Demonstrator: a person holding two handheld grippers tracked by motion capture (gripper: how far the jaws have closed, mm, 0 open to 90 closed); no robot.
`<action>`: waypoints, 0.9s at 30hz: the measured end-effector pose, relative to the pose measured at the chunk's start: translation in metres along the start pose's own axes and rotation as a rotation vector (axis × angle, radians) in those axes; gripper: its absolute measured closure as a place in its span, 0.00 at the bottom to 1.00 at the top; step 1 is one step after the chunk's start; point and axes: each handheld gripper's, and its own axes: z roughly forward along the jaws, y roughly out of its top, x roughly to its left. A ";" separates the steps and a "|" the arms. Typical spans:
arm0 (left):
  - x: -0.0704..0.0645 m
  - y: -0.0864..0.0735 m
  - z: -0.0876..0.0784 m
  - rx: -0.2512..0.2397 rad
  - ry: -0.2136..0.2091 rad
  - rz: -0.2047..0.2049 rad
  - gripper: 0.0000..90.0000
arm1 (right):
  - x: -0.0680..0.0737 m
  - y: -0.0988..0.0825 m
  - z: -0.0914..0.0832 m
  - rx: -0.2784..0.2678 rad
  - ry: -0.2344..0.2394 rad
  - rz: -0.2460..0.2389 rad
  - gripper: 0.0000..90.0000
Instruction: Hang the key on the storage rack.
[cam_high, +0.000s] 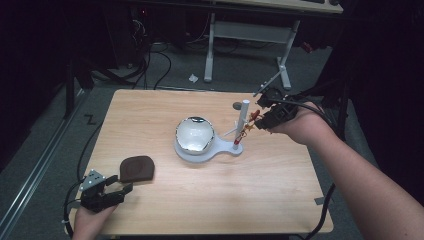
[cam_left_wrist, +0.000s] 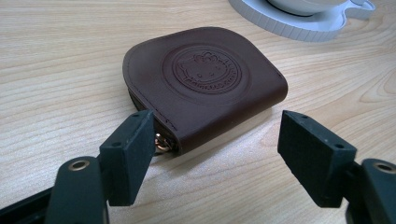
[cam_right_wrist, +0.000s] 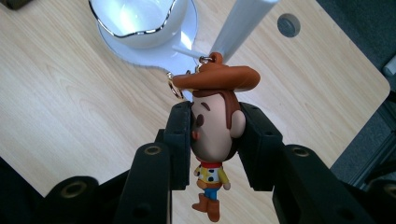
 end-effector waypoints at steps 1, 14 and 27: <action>0.000 0.000 0.000 -0.001 0.000 -0.001 0.31 | 0.000 0.001 0.000 -0.005 0.000 0.001 0.75; 0.000 0.000 0.001 0.003 -0.003 0.002 0.31 | -0.001 0.002 0.005 -0.006 -0.002 -0.001 0.74; 0.000 0.000 0.002 0.008 -0.006 0.002 0.31 | -0.006 -0.010 0.013 -0.008 0.003 0.031 0.74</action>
